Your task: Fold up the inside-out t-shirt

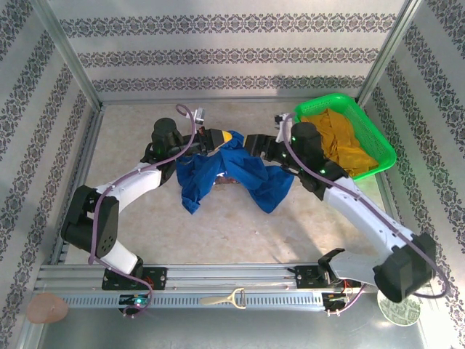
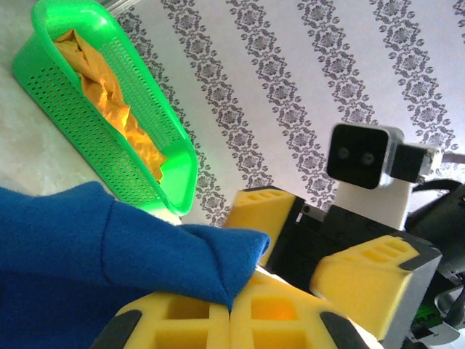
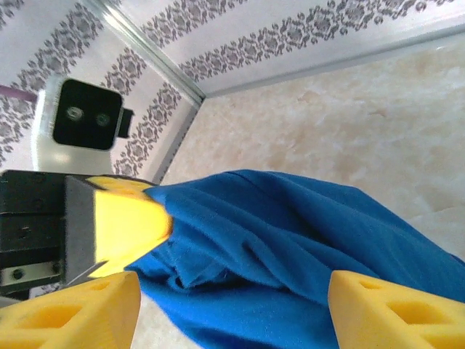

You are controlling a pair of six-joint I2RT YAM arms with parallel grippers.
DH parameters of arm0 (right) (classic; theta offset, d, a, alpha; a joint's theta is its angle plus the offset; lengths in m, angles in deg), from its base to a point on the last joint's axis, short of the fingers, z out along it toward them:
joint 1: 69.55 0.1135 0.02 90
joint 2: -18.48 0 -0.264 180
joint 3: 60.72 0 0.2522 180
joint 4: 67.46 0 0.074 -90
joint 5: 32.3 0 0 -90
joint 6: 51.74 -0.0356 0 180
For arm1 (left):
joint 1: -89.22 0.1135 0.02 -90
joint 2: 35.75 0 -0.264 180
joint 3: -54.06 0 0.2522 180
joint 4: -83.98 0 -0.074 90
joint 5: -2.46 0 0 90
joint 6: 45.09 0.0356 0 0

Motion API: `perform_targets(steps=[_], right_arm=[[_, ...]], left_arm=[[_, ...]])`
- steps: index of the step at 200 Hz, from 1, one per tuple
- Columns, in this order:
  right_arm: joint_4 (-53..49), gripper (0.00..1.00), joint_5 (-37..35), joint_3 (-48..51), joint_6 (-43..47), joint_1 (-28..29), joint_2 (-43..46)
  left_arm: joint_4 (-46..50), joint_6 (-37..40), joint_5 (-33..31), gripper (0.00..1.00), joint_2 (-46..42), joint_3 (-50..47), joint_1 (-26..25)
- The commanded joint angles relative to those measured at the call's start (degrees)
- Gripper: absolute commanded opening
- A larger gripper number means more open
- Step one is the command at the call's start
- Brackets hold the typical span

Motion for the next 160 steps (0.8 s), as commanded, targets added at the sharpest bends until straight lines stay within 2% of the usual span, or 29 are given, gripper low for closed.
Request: perform_targets(steps=[1,20,27,55,78,102,111,135,160], right_arm=[[-2.4,0.68,-0.2,-3.6,4.5,1.0,-4.8],[-1.1,0.63,0.1,-4.9,4.4,0.6,-8.2],[-0.4,0.58,0.3,-5.0,4.1,0.2,-9.1],[2.6,0.00,4.0,-4.8,1.9,-2.6,-9.8],[1.9,0.00,9.1,-4.1,0.3,-4.5,-6.8],[3.3,0.00,15.2,-2.7,-3.2,-5.0,-2.6],[5.5,0.00,18.1,-2.4,-5.1,-4.9,-1.5],[12.9,0.00,22.9,-1.4,-10.4,-4.6,-0.5],[20.0,0.00,23.5,0.3,-14.7,-5.0,-1.3]], left_arm=[[-4.9,-1.0,2.0,0.00,0.2,2.3,0.5],[-5.5,-1.6,2.4,0.00,0.3,2.4,0.5],[-5.7,-1.7,2.7,0.00,0.4,2.5,0.5],[-6.2,-2.6,3.6,0.00,0.7,2.1,1.1],[-3.4,-2.1,1.0,0.00,0.8,1.1,3.2],[9.7,6.4,-2.5,0.00,1.1,3.8,4.6],[14.7,9.5,-3.4,0.14,1.6,5.6,4.6],[21.6,14.3,-5.2,0.40,3.2,8.7,4.6],[27.7,19.2,-7.7,0.47,0.5,9.4,4.7]])
